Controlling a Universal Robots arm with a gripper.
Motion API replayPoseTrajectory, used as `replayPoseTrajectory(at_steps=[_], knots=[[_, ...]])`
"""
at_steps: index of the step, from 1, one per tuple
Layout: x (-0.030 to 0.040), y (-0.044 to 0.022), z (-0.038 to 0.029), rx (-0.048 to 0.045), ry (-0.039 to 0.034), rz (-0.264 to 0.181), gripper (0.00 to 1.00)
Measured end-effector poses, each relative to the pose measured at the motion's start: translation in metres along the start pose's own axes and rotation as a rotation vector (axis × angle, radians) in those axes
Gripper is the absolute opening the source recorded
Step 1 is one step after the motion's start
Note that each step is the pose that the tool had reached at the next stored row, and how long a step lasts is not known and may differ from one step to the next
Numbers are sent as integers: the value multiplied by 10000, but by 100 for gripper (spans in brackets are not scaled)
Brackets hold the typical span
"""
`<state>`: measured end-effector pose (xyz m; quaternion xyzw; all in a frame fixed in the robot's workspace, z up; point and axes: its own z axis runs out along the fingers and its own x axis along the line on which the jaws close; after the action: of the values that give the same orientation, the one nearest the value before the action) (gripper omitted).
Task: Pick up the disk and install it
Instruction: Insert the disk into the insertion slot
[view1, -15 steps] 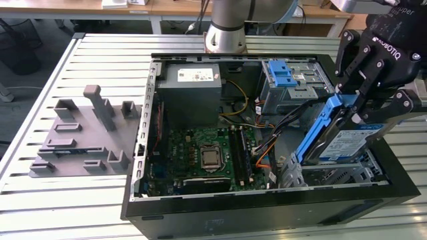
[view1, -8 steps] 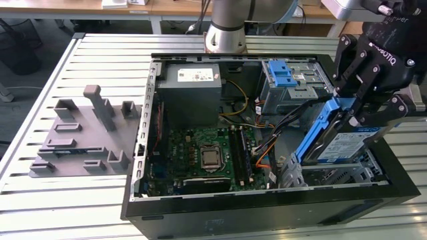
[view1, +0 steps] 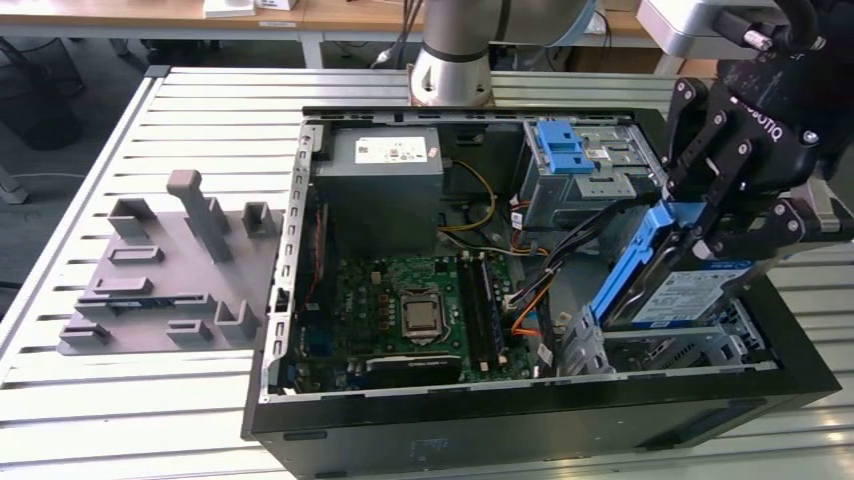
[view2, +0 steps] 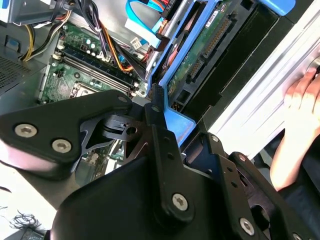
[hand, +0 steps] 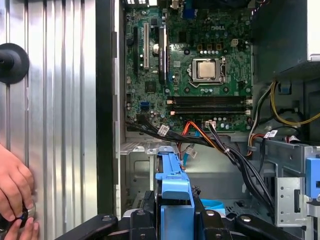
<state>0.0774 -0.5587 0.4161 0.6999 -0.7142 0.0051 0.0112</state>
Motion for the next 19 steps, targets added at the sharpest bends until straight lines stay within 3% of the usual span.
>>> replayPoseTrajectory(at_steps=[7,19], knots=[[0,0,20,0,-3,0,36],[-2,-1,111,0,-5,0,36]])
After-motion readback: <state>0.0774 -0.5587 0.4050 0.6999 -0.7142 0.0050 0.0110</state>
